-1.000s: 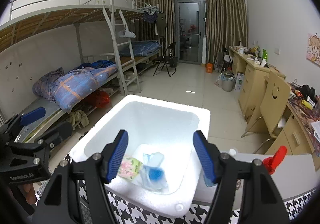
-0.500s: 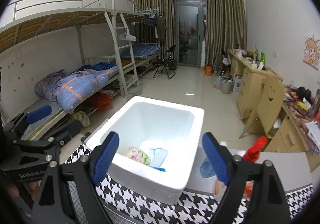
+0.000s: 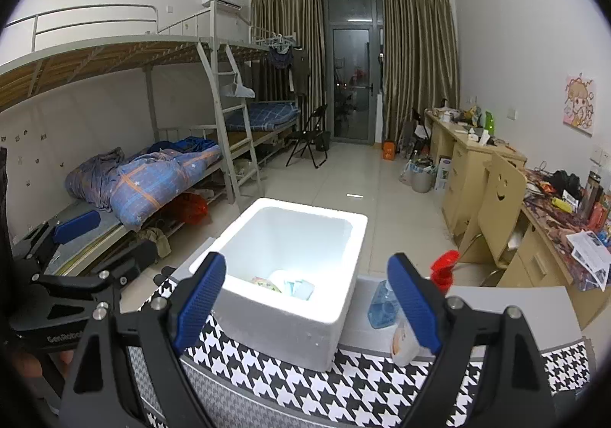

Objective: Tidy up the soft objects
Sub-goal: 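Withdraw both open tools from the foam box back over the table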

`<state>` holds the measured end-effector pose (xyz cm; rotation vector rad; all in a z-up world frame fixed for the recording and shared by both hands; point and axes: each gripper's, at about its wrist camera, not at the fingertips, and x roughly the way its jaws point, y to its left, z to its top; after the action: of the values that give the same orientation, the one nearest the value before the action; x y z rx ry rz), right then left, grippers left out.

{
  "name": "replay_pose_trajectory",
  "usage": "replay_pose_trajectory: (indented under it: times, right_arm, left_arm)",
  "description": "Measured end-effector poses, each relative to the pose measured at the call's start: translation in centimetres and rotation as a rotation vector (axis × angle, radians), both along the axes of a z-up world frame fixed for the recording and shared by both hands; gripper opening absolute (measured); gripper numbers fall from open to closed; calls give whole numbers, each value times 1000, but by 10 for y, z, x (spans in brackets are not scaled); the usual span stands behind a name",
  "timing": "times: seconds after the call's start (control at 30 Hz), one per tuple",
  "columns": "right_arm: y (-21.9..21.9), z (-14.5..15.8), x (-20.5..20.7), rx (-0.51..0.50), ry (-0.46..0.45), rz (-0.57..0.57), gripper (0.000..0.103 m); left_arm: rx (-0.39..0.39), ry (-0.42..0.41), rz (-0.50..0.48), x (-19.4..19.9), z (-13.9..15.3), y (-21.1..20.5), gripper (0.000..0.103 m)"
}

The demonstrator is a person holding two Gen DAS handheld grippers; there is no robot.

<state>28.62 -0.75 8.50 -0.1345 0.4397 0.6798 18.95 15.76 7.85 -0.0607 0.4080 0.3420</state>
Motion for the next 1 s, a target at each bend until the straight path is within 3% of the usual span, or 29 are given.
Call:
replay_pose_trajectory:
  times: [1.0]
  right_arm:
    - [-56, -7, -66, 60, -61, -11, 90]
  left_arm:
    - [28, -69, -72, -63, -3, -48, 102]
